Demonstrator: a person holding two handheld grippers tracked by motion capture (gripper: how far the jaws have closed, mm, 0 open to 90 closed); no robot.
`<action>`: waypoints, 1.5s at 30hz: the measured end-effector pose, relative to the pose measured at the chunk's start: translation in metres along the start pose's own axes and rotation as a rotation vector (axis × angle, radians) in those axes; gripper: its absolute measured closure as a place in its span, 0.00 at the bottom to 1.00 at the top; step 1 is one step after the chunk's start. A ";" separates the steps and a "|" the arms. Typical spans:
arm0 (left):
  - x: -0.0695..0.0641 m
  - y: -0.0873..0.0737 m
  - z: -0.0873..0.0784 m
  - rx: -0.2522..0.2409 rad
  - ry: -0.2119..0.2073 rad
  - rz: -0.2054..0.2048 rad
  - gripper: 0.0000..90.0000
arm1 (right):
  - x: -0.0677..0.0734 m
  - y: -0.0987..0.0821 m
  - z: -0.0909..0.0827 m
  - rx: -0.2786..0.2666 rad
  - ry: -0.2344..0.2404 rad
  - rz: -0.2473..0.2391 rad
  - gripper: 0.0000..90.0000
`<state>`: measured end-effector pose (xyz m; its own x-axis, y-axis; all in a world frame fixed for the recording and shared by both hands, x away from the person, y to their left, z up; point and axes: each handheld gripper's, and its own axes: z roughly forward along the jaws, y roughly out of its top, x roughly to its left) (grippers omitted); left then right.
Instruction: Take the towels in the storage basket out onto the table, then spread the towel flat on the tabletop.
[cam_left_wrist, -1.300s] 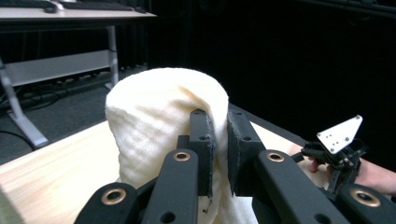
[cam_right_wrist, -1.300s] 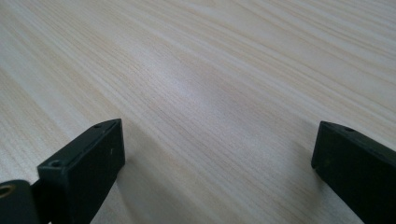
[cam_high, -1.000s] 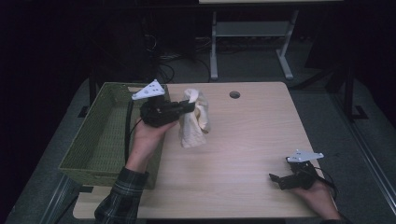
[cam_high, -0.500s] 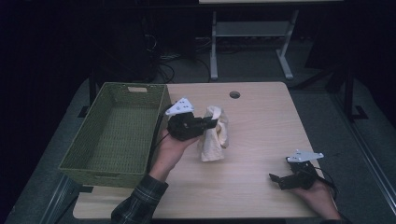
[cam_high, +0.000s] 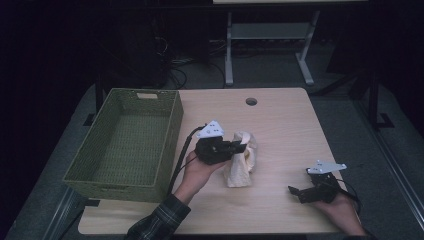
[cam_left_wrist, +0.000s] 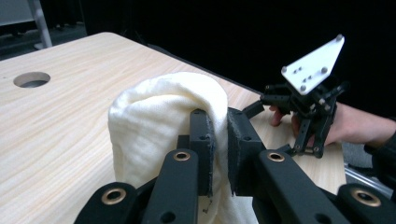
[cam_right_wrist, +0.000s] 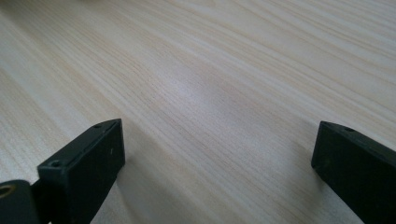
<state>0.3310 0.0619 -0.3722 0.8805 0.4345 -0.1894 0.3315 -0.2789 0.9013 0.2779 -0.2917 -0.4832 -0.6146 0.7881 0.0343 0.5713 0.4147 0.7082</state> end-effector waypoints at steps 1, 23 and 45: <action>0.001 -0.003 0.002 0.008 -0.002 0.006 0.90 | 0.000 0.000 0.000 0.000 0.000 -0.001 0.03; 0.026 -0.052 0.034 0.154 0.055 0.018 0.89 | 0.000 0.000 0.000 0.000 0.000 0.000 0.03; 0.018 -0.049 0.002 0.156 0.110 0.064 0.45 | 0.000 0.000 0.000 0.001 0.000 0.000 0.03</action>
<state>0.3318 0.0816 -0.4206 0.8620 0.5001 -0.0821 0.3318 -0.4344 0.8374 0.2779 -0.2916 -0.4832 -0.6143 0.7883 0.0345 0.5720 0.4147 0.7078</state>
